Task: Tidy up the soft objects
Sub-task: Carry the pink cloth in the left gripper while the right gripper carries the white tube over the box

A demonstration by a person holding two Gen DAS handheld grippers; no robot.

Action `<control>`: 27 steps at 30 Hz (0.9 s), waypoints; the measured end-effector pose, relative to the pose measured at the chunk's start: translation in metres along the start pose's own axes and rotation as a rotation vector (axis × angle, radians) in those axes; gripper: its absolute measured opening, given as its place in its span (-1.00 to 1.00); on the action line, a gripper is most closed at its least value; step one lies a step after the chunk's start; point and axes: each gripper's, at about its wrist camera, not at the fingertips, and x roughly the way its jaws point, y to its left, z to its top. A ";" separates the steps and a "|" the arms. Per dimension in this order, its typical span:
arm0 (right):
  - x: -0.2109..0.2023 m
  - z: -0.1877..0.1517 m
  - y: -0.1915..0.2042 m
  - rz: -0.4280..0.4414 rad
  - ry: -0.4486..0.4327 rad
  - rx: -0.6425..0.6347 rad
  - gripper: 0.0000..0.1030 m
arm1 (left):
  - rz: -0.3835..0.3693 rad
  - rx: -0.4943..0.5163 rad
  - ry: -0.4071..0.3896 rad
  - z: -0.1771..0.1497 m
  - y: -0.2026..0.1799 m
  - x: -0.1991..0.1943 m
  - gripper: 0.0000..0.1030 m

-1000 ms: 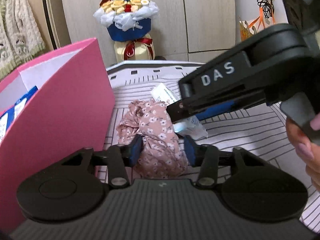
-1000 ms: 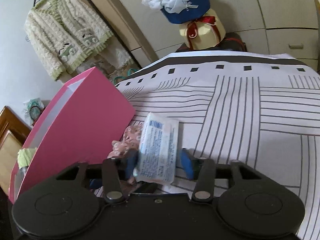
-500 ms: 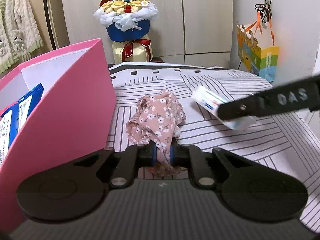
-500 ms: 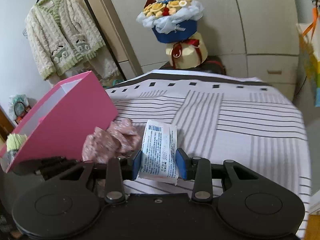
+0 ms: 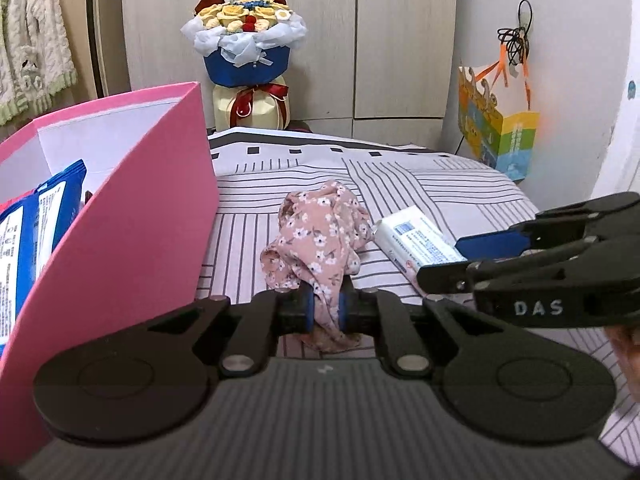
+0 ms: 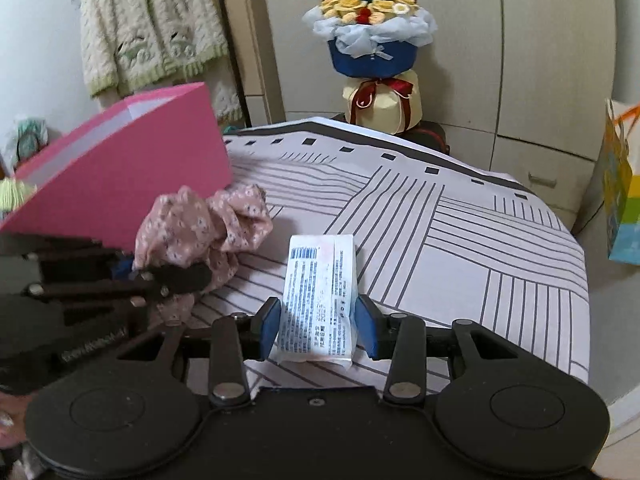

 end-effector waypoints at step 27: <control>-0.094 -0.074 0.057 -0.141 -0.078 0.087 -0.18 | -0.239 -0.072 0.003 -0.026 0.010 -0.082 -0.81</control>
